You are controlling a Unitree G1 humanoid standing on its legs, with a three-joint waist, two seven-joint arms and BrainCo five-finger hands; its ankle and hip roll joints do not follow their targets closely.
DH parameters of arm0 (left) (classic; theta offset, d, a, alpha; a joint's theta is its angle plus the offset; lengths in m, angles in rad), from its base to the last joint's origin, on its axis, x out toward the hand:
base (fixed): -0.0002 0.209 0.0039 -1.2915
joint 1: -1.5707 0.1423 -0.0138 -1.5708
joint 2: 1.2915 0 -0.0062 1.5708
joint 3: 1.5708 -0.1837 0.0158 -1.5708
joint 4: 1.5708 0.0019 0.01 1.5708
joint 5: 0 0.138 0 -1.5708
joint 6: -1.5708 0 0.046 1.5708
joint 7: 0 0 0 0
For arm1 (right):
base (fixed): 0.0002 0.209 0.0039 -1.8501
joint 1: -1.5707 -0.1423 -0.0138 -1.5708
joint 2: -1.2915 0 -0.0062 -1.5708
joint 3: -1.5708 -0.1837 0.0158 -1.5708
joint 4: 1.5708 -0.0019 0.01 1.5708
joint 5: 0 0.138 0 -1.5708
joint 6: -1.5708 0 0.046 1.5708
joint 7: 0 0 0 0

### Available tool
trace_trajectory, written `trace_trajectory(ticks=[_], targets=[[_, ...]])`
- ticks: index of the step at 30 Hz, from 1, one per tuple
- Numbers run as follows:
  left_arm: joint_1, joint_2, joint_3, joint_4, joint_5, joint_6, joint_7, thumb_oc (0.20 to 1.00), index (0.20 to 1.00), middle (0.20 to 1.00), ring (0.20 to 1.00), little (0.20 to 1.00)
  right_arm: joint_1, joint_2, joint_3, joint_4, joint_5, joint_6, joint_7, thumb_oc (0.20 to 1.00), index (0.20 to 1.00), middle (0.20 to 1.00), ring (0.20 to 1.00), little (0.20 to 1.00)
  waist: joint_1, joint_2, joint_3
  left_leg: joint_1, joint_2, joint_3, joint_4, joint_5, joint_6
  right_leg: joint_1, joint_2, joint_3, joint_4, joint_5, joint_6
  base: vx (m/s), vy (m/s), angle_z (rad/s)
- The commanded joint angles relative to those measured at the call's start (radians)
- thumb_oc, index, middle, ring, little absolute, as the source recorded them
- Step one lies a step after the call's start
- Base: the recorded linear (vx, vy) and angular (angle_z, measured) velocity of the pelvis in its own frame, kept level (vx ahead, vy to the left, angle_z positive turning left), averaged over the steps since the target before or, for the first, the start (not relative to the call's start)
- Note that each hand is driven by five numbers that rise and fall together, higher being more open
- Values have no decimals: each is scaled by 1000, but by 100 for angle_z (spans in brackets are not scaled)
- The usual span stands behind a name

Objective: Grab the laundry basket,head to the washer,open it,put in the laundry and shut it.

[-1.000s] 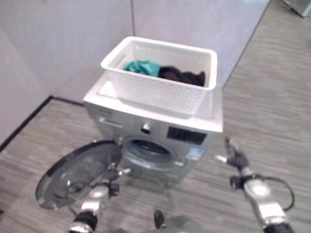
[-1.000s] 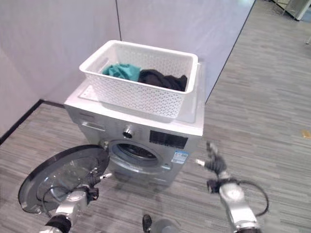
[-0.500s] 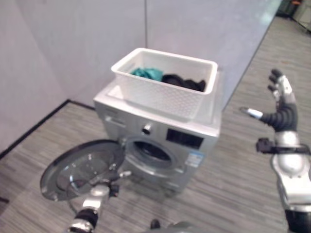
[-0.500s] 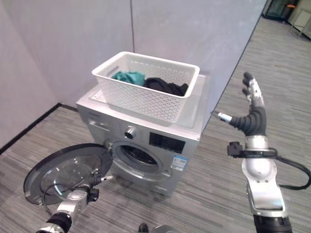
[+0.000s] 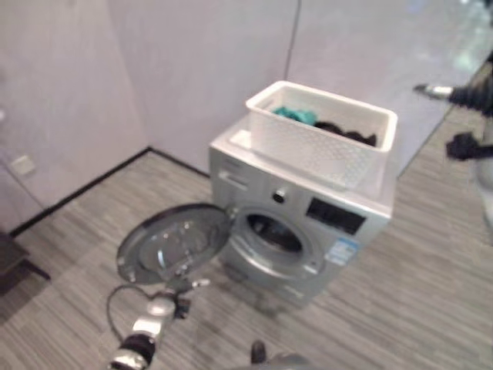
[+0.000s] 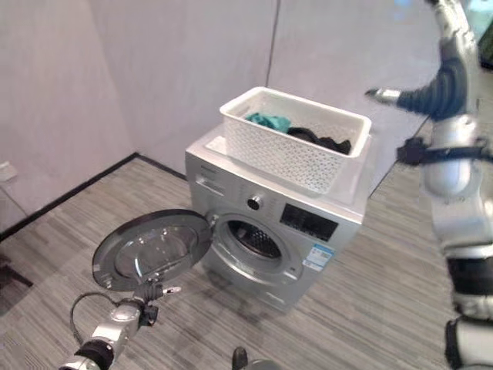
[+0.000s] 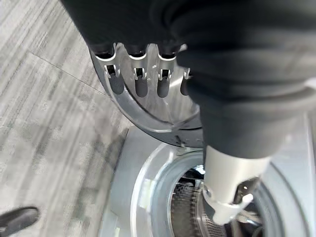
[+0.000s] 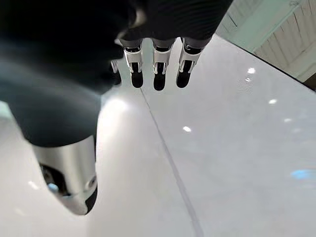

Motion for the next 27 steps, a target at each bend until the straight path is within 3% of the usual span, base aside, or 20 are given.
trace_trajectory(ticks=[1,3,4,7,9,10,11,12,13,16,18,27], targets=[[-94,37,-42,12,-32,-68,-13,1000,1000,1000,1000,1000,-110,-31,72,52,34,22,45,1000,1000,1000,1000,1000,20,-12,17,6,110,-15,136,34,11,45,-100,70,84,-83,82,36,-204,16],[-88,51,-42,-4,-41,-70,-20,1000,1000,1000,1000,1000,-201,-51,154,109,47,11,59,1000,1000,1000,1000,1000,37,-18,34,-47,140,-77,274,127,10,90,-47,83,58,-94,39,50,-226,8],[-88,49,-38,-5,-41,-69,-20,1000,1000,1000,1000,1000,-217,-50,168,117,49,9,58,1000,1000,1000,1000,1000,30,-15,33,-57,140,-83,277,132,9,88,-47,79,52,-87,37,28,-219,-5],[-62,72,-46,-67,-72,-66,-22,1000,1000,1000,1000,1000,-317,-41,274,207,105,-12,85,1000,1000,1000,1000,1000,73,-63,85,-231,85,-299,572,249,65,144,-12,104,17,-97,-15,50,-225,-39],[-67,71,-47,-68,-82,-62,-24,1000,1000,1000,1000,1000,-347,-45,303,210,110,-8,94,1000,1000,1000,1000,1000,72,-71,89,-254,72,-308,537,227,74,151,-16,100,11,-103,-14,97,-32,-32],[-69,71,-55,-75,-88,-62,-26,1000,1000,1000,1000,1000,-374,-35,328,215,118,-3,112,1000,1000,1000,1000,1000,75,-79,88,-271,58,-299,424,174,69,166,-20,104,3,-112,-8,109,51,1],[-69,69,-53,-75,-88,-62,-26,1000,1000,1000,1000,1000,-382,-34,336,218,119,-3,112,1000,1000,1000,1000,1000,77,-80,90,-259,57,-292,413,176,70,170,-22,108,3,-114,-7,141,124,14],[-72,67,-67,-78,-95,-65,-24,1000,1000,1000,1000,1000,-413,-9,365,243,123,-7,119,1000,1000,1000,1000,1000,108,-84,114,-329,9,-299,307,158,55,191,-21,127,13,-131,-4,61,107,4],[-76,70,-66,-81,-96,-67,-28,1000,1000,1000,1000,1000,-426,-1,380,255,121,-2,124,1000,1000,1000,1000,1000,115,-86,129,-342,-3,-297,298,166,46,194,-20,135,35,-143,-3,100,153,-15],[-75,65,-64,-70,-96,-67,-34,1000,1000,1000,1000,1000,-411,22,390,257,105,9,156,1000,1000,1000,1000,1000,116,-82,123,-291,-8,-280,260,109,42,207,-24,157,45,-156,16,102,89,-60],[-61,49,-74,-64,-77,-68,-43,1000,1000,1000,1000,1000,-376,26,389,230,73,15,183,1000,1000,1000,1000,1000,113,-66,89,-258,-13,-265,234,79,34,226,-61,157,20,-145,37,219,176,-36],[-13,54,-49,-69,-85,-63,-60,1000,1000,1000,1000,1000,-358,72,457,203,90,19,292,1000,1000,1000,1000,1000,105,-42,58,-146,-13,-179,152,49,40,248,-108,189,-35,-116,71,101,112,-18]])
